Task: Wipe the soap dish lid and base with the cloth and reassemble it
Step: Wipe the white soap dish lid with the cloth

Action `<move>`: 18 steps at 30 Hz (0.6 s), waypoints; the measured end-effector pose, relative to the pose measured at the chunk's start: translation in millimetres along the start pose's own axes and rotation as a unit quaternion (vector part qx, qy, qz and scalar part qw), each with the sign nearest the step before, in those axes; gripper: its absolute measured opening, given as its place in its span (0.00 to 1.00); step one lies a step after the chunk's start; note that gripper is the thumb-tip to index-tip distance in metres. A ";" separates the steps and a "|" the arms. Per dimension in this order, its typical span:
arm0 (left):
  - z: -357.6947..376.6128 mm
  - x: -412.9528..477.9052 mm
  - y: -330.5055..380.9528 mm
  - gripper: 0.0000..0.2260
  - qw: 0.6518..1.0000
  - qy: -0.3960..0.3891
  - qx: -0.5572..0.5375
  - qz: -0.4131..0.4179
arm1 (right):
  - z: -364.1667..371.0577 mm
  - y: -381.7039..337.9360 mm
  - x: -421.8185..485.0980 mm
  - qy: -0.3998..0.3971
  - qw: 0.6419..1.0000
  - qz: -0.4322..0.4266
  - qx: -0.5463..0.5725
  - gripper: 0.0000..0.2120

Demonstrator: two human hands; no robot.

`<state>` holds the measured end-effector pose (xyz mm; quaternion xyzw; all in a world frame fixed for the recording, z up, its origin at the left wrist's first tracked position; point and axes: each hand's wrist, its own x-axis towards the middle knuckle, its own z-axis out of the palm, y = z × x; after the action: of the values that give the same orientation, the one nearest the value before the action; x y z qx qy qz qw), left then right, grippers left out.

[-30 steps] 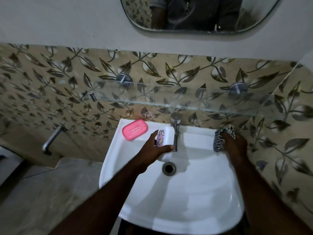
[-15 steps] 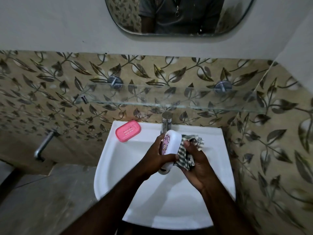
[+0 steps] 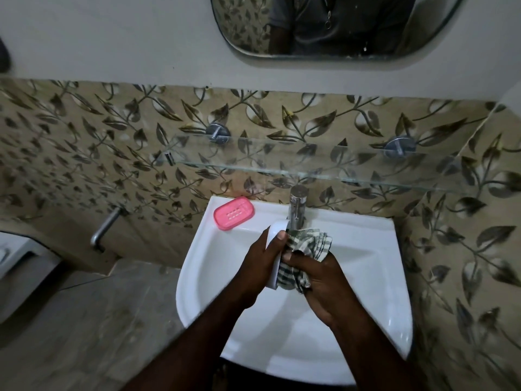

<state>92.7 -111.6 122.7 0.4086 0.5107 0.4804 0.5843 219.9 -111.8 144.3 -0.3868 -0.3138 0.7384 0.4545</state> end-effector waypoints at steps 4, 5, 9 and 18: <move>-8.8 -5.4 -3.5 0.29 0.997 -0.035 -0.047 -0.051 | -7.5 -10.4 -3.4 0.128 0.984 -0.092 0.089 0.15; -12.4 -7.2 -2.4 0.30 0.996 -0.044 -0.046 -0.065 | -11.7 -17.0 -3.5 0.148 0.975 -0.145 0.082 0.16; -25.5 -10.7 -0.9 0.29 0.987 -0.133 -0.049 -0.073 | -7.3 -36.9 -10.3 0.087 0.917 -0.295 -0.253 0.18; -53.4 -12.8 9.6 0.38 0.995 -0.097 0.035 0.002 | 31.0 -13.6 -6.3 0.077 0.902 -0.239 -0.352 0.14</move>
<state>38.3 -122.9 126.8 0.4742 0.4677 0.4214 0.6155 200.9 -115.8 172.8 -0.4907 -0.6002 0.4168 0.4746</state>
